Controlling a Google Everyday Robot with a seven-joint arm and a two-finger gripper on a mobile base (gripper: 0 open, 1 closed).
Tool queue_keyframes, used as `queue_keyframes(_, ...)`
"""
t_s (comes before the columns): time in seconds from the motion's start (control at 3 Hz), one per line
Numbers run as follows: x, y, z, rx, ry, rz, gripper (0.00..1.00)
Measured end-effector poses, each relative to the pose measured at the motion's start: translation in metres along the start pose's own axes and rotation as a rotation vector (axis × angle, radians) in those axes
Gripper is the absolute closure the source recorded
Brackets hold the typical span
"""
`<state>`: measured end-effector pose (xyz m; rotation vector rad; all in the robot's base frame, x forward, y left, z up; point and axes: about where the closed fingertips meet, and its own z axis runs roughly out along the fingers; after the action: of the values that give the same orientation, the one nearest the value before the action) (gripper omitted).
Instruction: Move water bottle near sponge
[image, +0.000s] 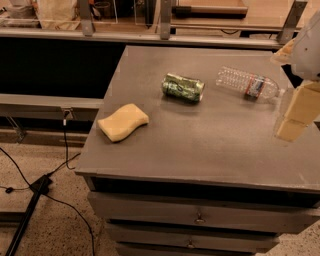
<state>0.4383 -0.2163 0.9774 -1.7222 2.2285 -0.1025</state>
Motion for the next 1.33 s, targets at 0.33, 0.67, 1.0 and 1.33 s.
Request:
queue_keyframes(0.33, 0.000, 0.000, 0.000, 0.000, 0.000, 0.000, 0.00)
queue_keyframes(0.67, 0.007, -0.040, 0.013, 0.035, 0.005, -0.002, 0.00)
queue_keyframes(1.0, 0.017, -0.094, 0.038, 0.035, 0.014, 0.013, 0.00)
queue_keyframes(1.33, 0.031, -0.151, 0.079, 0.010, 0.028, 0.069, 0.00)
